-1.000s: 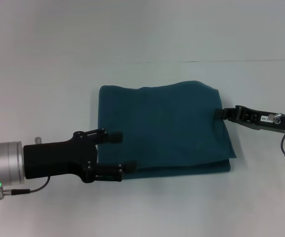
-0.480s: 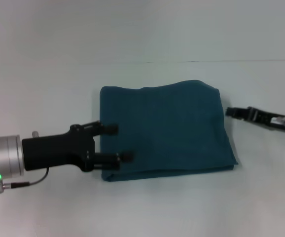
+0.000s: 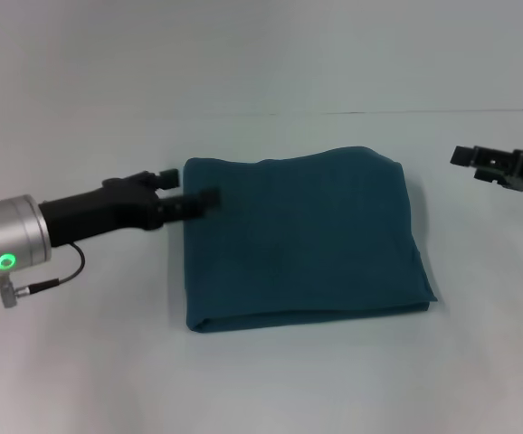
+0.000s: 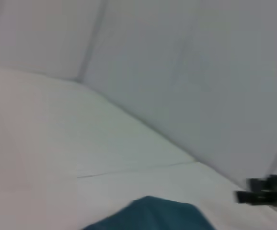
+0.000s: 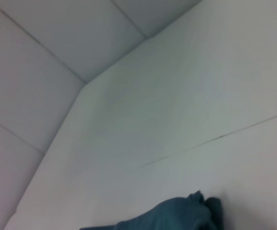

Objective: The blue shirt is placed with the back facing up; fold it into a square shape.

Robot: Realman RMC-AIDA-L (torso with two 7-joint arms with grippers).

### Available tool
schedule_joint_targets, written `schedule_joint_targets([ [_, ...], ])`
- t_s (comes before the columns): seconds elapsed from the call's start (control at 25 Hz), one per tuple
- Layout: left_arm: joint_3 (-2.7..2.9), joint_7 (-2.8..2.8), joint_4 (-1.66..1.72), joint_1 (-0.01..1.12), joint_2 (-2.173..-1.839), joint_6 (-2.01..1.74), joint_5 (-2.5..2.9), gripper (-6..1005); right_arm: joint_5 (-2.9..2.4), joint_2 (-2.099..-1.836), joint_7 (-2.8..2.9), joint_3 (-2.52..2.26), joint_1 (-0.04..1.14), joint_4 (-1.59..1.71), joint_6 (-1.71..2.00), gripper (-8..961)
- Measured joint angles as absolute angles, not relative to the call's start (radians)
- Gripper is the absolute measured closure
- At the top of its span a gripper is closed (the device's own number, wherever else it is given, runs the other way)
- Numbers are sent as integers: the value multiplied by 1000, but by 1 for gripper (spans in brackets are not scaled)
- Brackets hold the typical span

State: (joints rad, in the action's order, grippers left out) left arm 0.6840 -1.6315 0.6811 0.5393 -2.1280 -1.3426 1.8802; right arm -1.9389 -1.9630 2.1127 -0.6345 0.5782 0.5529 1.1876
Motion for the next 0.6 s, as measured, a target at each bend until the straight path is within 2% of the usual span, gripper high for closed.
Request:
schedule_joint_targets([
  [0.16,683,-1726,659,553,-2122,-1246,1880,63,-1988,-1935,2175,-648,595,557,1235,255],
  [0.4,688,-1806,642,574,-2119,-1148,1883,62,-1998,-1925,2196,-648,597,569,1260,34],
  [0.6,704,-1840,610,597,-2119,-1047,1887,62,-2001,-1922,2204,-656,599,568,1258,37],
])
